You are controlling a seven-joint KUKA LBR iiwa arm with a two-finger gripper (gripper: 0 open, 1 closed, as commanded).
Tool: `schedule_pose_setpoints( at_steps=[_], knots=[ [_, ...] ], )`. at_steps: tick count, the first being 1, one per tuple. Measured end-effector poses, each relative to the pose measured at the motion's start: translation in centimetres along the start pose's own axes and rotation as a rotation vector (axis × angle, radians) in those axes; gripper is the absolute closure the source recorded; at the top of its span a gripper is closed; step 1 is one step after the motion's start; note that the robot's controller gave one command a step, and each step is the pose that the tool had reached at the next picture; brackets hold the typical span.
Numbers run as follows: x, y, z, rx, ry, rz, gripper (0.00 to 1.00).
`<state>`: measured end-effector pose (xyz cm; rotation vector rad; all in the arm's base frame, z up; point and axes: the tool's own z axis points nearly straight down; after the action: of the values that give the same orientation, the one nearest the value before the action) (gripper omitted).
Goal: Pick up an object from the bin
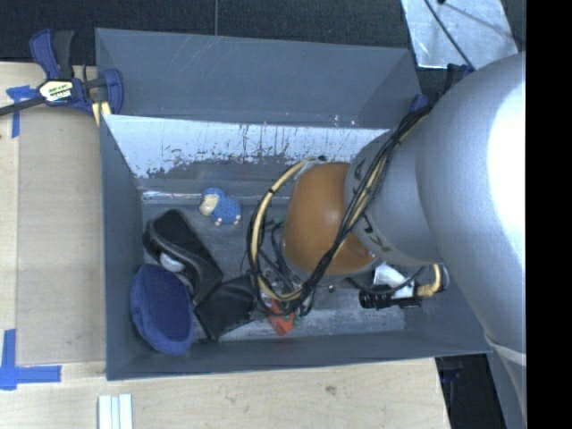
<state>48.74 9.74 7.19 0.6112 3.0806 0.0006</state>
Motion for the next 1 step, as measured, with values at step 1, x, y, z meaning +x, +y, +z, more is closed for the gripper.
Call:
schedule_pose_setpoints(
  at_steps=[1],
  knots=[
    [-0.10, -0.02, -0.90, -0.001, -0.003, 0.001, 1.00]
  ],
)
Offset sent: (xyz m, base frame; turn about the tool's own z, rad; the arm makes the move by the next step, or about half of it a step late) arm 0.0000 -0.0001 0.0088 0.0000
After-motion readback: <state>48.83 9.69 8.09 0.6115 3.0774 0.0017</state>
